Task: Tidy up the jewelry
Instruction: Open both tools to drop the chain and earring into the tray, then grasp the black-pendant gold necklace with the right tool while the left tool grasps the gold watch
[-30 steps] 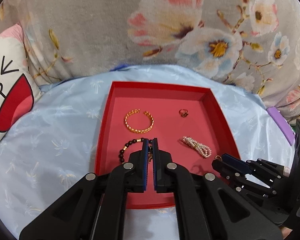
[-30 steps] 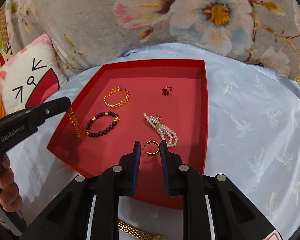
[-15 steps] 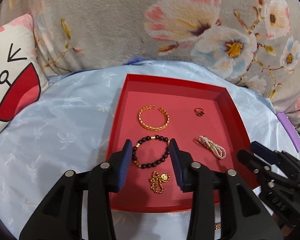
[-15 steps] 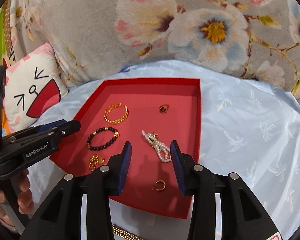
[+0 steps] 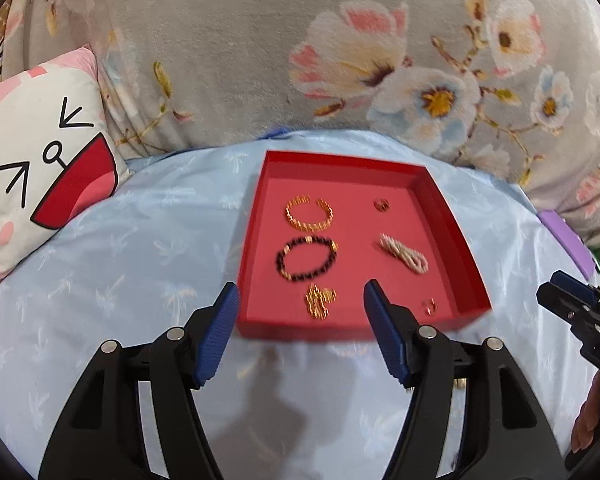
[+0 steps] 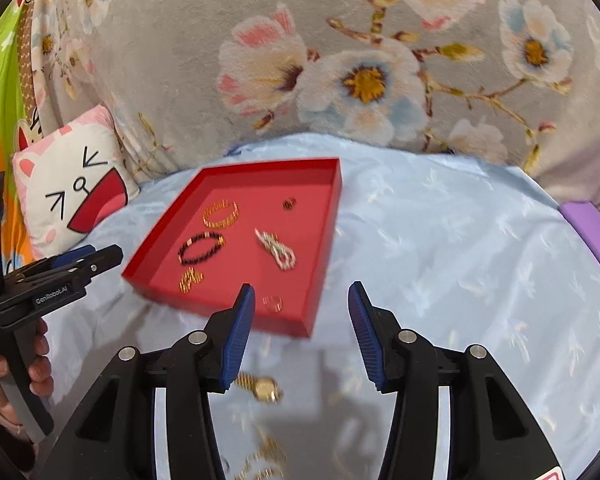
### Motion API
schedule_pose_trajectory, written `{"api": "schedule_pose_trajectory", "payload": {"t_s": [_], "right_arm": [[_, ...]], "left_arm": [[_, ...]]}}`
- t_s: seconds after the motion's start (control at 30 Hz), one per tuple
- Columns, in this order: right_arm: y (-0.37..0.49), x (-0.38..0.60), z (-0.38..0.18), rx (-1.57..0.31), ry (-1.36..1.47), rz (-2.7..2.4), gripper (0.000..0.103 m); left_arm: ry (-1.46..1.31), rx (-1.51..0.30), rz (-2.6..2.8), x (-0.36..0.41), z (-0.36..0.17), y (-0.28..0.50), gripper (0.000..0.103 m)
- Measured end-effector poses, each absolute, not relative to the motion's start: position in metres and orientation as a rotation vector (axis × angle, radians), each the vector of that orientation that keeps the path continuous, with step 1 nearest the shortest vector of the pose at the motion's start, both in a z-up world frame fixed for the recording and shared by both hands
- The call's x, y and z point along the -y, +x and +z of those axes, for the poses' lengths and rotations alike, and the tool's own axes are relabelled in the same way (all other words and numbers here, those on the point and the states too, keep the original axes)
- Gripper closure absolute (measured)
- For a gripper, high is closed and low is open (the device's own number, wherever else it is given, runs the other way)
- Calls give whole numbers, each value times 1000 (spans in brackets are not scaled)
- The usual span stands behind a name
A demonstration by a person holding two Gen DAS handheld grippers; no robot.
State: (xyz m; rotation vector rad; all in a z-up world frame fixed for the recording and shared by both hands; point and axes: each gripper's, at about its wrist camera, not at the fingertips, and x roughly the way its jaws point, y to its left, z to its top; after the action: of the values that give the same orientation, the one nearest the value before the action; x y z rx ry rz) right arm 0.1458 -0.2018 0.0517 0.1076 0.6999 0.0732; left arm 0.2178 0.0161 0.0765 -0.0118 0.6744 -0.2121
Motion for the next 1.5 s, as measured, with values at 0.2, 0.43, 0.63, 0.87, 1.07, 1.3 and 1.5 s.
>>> {"api": "schedule_pose_trajectory", "payload": {"t_s": [0.2, 0.43, 0.63, 0.87, 1.07, 1.3, 1.5], "right_arm": [[106, 203, 29, -768, 119, 81, 55], [74, 195, 2, -833, 140, 113, 55], [69, 182, -20, -883, 107, 125, 57], [74, 173, -33, -926, 82, 135, 68], [76, 164, -34, -929, 24, 106, 77], [75, 164, -34, -930, -3, 101, 98], [73, 178, -32, -939, 58, 86, 99]], "left_arm": [[39, -720, -244, -1, 54, 175, 30], [49, -781, -262, 11, 25, 144, 30], [28, -801, -229, 8, 6, 131, 30], [-43, -832, -236, -4, 0, 133, 30], [-52, -855, -245, -4, -3, 136, 30], [-47, -862, -265, -1, -4, 137, 30], [8, -862, -332, 12, -2, 139, 30]]}}
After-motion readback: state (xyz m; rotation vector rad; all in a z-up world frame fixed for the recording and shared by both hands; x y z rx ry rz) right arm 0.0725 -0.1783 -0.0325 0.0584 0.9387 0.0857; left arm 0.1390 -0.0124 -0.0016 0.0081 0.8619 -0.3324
